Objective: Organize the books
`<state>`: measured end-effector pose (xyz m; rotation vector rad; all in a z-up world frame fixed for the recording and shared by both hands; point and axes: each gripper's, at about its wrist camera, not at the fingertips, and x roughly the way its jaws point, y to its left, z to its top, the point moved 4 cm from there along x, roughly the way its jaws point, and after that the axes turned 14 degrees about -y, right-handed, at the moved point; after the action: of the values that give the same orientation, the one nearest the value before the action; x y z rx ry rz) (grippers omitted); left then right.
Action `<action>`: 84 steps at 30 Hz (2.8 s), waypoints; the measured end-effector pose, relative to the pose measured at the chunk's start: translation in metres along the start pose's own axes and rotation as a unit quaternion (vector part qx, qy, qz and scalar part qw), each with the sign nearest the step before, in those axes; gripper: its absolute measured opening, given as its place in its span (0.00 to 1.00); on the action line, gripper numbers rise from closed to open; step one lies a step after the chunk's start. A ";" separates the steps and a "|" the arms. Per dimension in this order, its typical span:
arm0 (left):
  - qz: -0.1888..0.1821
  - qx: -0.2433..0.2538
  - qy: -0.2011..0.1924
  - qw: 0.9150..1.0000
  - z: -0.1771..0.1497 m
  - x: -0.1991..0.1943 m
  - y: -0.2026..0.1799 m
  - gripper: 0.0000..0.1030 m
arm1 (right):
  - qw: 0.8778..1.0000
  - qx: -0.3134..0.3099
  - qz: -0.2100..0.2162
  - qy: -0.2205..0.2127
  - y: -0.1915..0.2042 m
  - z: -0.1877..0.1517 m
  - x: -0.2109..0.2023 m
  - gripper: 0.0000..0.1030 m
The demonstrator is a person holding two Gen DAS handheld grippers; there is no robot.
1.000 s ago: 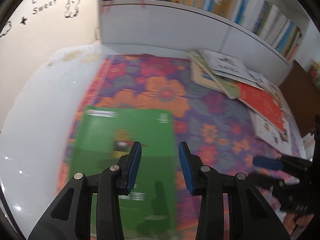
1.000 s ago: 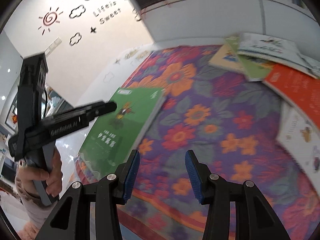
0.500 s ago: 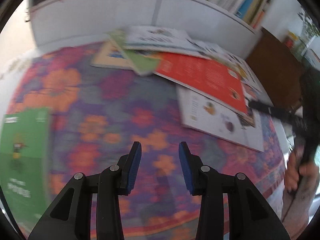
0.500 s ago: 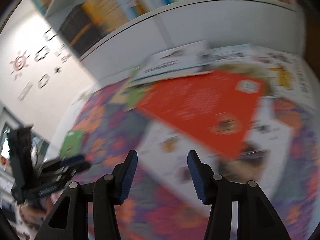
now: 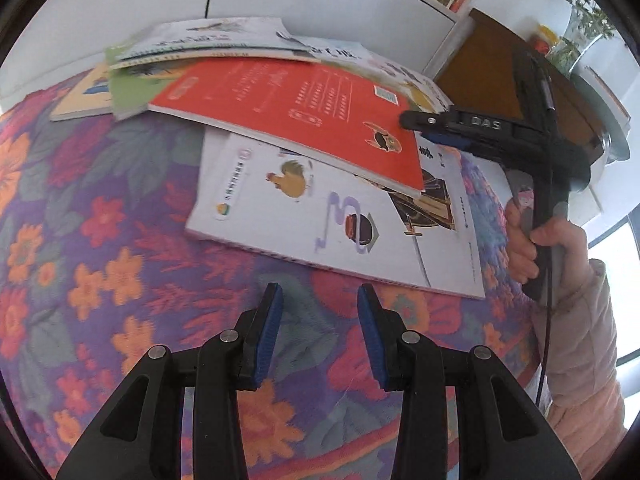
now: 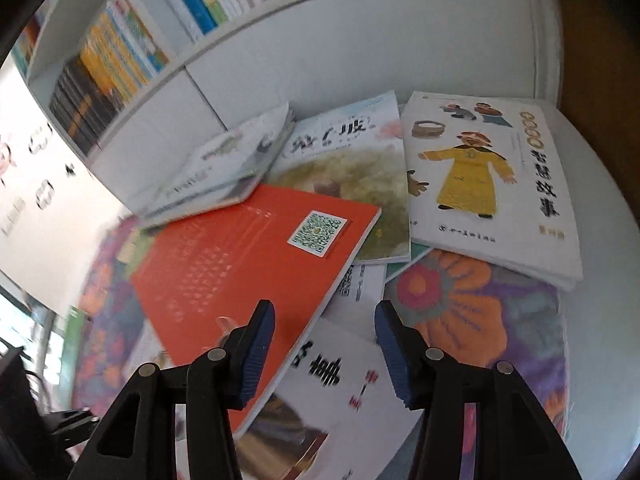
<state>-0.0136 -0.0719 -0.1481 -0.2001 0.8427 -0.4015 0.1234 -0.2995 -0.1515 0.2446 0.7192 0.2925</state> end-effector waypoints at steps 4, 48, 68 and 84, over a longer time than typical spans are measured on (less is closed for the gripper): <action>-0.006 -0.006 -0.005 1.000 0.003 0.003 0.000 0.35 | 0.999 -0.045 0.018 0.013 0.018 -0.003 0.005 0.53; 0.015 -0.053 0.002 0.998 -0.066 -0.100 0.096 0.34 | 0.960 0.012 0.224 0.169 0.139 -0.161 -0.072 0.44; -0.014 -0.082 0.005 0.997 -0.043 -0.080 0.116 0.30 | 0.956 0.019 0.239 0.171 0.142 -0.134 -0.045 0.44; -0.012 -0.066 -0.021 0.998 -0.027 -0.066 0.123 0.30 | 0.959 0.062 0.249 0.119 0.123 -0.133 -0.035 0.16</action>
<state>-0.0411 0.0667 -0.1607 -0.3401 0.8273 -0.3640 -0.0134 -0.1809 -0.1881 0.5180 0.9112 0.7683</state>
